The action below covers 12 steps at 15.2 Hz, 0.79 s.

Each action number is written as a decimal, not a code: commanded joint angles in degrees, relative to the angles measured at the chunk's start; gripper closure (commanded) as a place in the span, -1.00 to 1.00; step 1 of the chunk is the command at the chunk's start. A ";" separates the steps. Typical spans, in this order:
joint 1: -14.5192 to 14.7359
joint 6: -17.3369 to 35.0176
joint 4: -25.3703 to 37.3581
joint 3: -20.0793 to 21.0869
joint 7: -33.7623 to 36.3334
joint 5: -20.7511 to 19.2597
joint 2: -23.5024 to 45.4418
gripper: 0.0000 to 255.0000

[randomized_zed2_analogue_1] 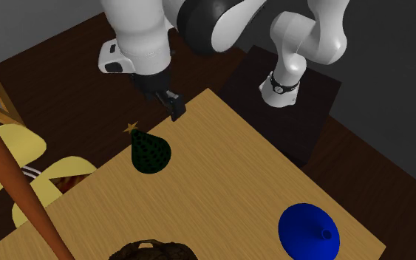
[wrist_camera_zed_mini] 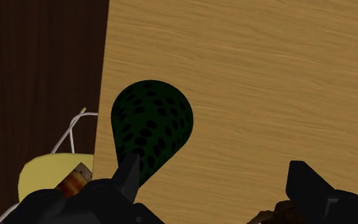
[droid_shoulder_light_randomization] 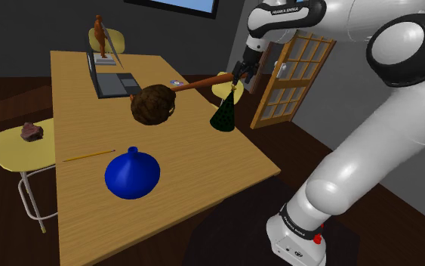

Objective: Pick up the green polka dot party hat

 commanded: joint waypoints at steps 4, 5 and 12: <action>-1.79 1.29 8.40 -2.17 -5.83 2.29 10.80 -1.00; -2.33 1.28 10.41 -2.44 -6.94 2.86 13.04 -1.00; -3.19 4.79 10.35 -2.56 -8.67 4.06 16.85 -1.00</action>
